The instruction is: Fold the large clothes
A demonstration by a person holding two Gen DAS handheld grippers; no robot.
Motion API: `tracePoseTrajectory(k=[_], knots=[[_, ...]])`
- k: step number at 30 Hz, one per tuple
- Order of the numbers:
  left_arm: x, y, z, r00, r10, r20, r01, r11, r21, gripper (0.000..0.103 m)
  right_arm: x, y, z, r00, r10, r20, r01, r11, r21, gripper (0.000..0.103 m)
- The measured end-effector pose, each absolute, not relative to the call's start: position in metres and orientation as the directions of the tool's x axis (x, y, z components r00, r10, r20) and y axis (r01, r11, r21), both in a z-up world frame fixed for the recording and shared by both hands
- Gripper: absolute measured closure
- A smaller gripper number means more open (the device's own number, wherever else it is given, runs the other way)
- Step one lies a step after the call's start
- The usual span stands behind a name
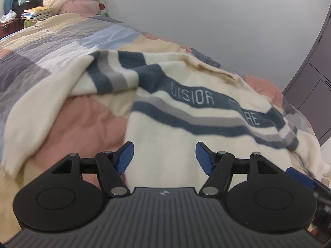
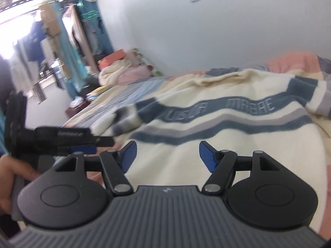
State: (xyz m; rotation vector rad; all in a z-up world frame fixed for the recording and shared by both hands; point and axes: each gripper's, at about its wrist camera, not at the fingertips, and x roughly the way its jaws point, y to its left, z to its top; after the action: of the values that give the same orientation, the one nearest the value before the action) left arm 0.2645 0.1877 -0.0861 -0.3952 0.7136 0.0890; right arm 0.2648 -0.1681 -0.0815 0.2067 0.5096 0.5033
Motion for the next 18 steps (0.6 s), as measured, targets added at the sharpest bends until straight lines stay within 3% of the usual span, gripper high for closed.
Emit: tracePoseTrajectory(k=[7,18], knots=[[0.216,0.170,-0.100,0.745,-0.150,-0.649,-0.229,0.857,-0.461,0.032,0.215,-0.151,-0.094,0.641,0.616,-0.458,-0.515,0.788,0.338,0.034],[0.185,0.185,-0.124,0.815,-0.161,-0.556,-0.281,0.729,-0.624,0.032,0.182,-0.115,-0.125,0.505,0.698,-0.508,-0.620,0.703,0.349,0.035]])
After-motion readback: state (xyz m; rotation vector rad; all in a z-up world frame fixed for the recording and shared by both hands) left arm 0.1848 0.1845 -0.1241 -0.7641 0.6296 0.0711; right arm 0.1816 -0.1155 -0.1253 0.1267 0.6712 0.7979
